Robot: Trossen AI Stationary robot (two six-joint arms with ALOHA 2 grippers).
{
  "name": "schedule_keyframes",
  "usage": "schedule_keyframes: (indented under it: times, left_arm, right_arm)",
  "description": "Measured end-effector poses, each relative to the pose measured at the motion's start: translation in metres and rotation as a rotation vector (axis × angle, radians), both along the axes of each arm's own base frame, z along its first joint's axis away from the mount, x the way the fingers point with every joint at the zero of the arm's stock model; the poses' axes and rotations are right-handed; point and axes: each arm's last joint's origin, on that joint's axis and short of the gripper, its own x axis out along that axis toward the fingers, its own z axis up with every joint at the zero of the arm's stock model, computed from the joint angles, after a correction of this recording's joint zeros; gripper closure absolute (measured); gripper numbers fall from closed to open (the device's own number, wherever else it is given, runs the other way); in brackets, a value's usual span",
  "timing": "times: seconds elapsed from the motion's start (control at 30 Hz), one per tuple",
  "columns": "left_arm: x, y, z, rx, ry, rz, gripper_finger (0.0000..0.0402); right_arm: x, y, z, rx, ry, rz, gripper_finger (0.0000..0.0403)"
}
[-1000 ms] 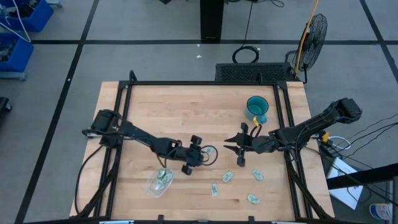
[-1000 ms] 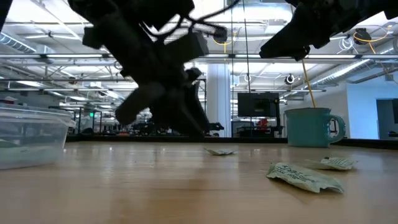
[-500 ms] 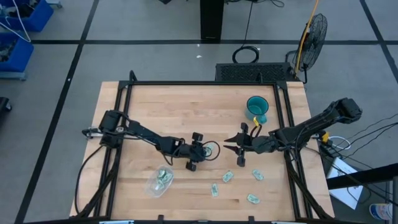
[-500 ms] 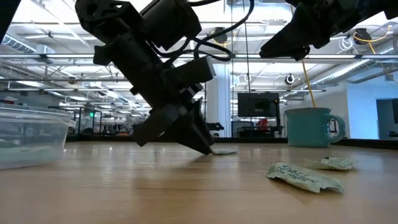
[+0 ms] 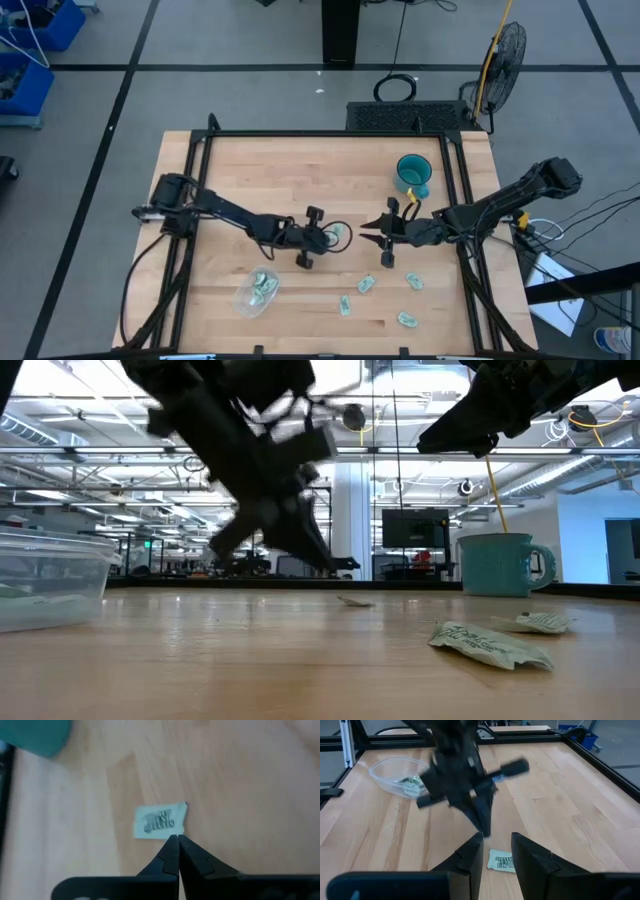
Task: Pick and place Stevia / Truvia into bins
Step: Put the white stevia packet into the transparent bin
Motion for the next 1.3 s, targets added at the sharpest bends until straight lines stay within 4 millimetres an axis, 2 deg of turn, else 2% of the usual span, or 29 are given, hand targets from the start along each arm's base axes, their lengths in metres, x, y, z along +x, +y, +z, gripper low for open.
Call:
schedule_keyframes:
  times: [0.17, 0.27, 0.37, 0.53, 0.63, 0.77, 0.97, 1.1, 1.3]
  left_arm:
    - [-0.014, -0.005, 0.038, -0.062, -0.041, 0.006, 0.0392]
    - [-0.017, -0.004, 0.042, -0.073, -0.040, 0.010, 0.0379]
    - [-0.013, -0.003, 0.031, -0.052, -0.017, -0.006, 0.0355]
    - [-0.002, -0.004, -0.009, -0.063, 0.046, -0.015, 0.0286]
    - [0.005, -0.004, -0.027, -0.028, 0.033, 0.011, 0.0251]
    - [0.012, 0.001, -0.033, -0.010, -0.020, 0.054, 0.0226]
    - [0.015, 0.022, -0.032, -0.062, -0.027, 0.102, 0.0232]
    - [0.016, 0.031, -0.033, -0.144, -0.016, 0.080, 0.0254]
    - [0.017, 0.033, -0.034, -0.134, -0.006, 0.045, 0.0303]
  right_arm:
    - [0.000, 0.000, -0.001, -0.002, 0.006, 0.000, 0.0310]
    - [0.000, 0.000, 0.000, 0.000, -0.001, 0.000, 0.0310]
    - [0.000, 0.000, 0.000, 0.000, -0.002, -0.001, 0.0310]
    - [0.000, 0.000, 0.000, 0.002, -0.005, 0.000, 0.0310]
    - [0.000, 0.000, 0.001, 0.002, -0.006, 0.000, 0.0310]
    - [0.000, 0.000, 0.001, -0.003, -0.006, 0.002, 0.0310]
    - [0.000, 0.000, 0.001, -0.005, -0.004, 0.003, 0.0310]
    - [0.000, 0.000, 0.000, -0.006, -0.001, 0.003, 0.0310]
    - [0.000, 0.000, 0.000, -0.010, 0.000, 0.004, 0.0310]
